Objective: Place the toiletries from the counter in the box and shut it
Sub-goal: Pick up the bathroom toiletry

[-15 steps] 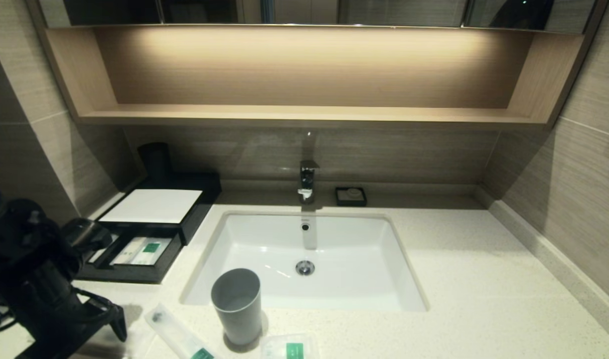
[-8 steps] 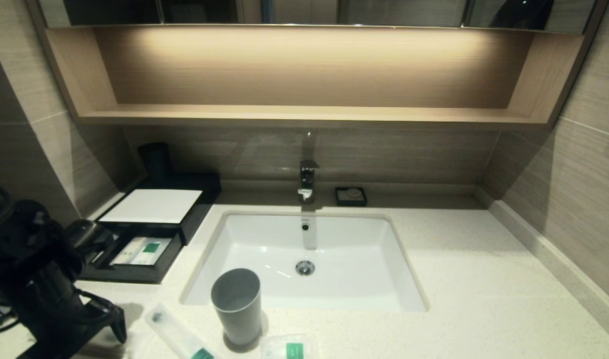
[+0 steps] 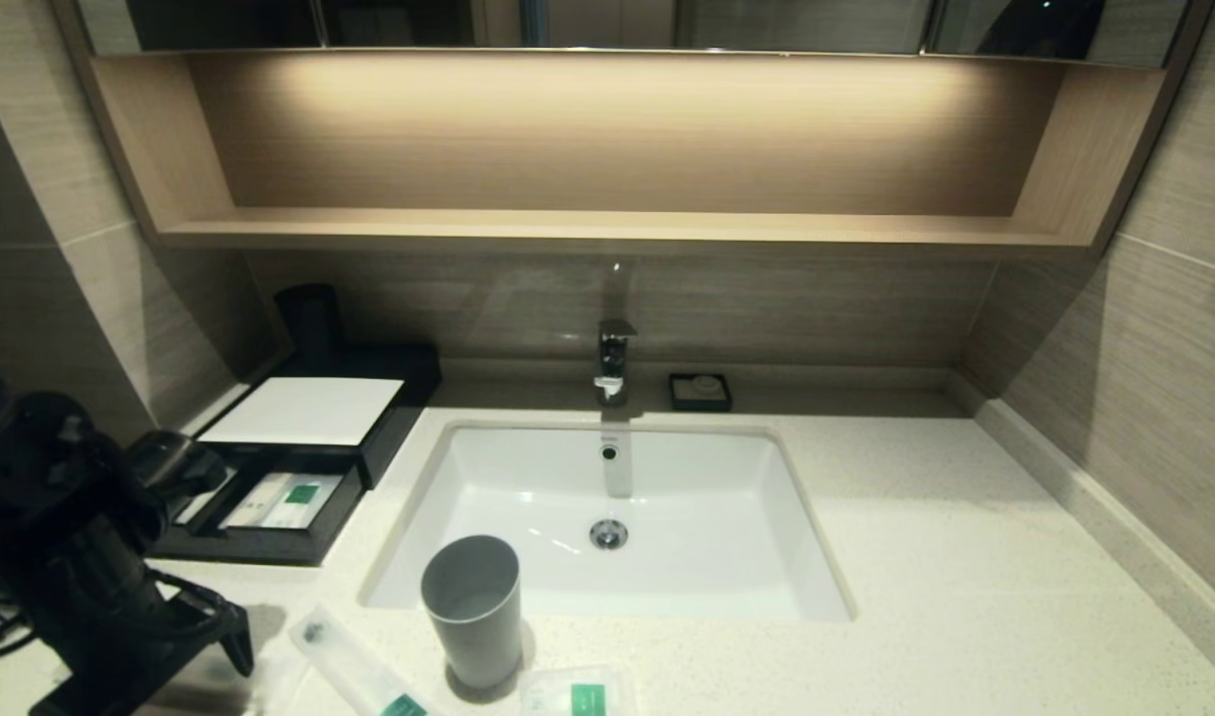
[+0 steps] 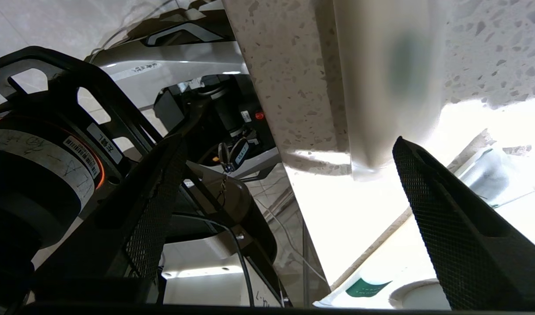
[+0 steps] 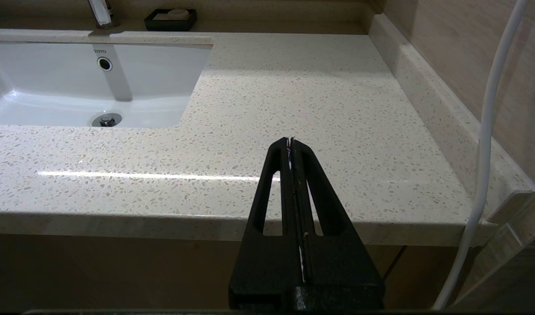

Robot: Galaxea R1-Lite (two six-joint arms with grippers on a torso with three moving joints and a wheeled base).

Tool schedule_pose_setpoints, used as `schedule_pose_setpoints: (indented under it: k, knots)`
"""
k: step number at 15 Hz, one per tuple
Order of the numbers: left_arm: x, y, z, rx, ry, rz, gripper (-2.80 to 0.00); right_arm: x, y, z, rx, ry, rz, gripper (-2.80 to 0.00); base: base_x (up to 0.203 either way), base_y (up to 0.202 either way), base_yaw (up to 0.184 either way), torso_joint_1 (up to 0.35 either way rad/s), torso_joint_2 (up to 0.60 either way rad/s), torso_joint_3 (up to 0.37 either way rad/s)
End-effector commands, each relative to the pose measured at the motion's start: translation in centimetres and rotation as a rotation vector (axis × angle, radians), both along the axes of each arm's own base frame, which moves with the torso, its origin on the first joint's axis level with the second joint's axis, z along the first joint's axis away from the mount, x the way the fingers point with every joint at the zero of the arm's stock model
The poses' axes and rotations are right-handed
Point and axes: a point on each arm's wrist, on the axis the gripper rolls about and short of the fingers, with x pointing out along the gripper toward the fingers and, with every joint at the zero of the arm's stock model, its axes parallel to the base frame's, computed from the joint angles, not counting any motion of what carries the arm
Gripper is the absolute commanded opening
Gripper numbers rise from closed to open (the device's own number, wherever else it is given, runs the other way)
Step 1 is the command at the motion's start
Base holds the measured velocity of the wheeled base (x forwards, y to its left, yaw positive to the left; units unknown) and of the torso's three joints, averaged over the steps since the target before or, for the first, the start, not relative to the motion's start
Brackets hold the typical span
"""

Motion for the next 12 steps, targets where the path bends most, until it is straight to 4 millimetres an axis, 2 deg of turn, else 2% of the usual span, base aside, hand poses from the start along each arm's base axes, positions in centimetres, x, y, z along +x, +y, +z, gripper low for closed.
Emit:
schedule_pose_setpoints:
  k: [1, 7, 12]
  knots:
    - [-0.01, 0.04, -0.24, 0.000, 0.016, 0.008, 0.00, 0.02, 0.00, -0.04, 0.000, 0.002, 0.001, -2.80, 0.000, 0.000, 0.000, 0.000, 0.00, 0.000]
    - [0.24, 0.13, -0.56, 0.016, 0.029, 0.011, 0.00, 0.02, 0.00, -0.04, 0.000, 0.002, 0.000, -2.80, 0.000, 0.000, 0.000, 0.000, 0.00, 0.000]
    - [-0.05, 0.14, 0.38, 0.031, -0.013, 0.031, 0.00, 0.02, 0.00, -0.04, 0.000, 0.002, 0.000, -2.80, 0.000, 0.000, 0.000, 0.000, 0.00, 0.000]
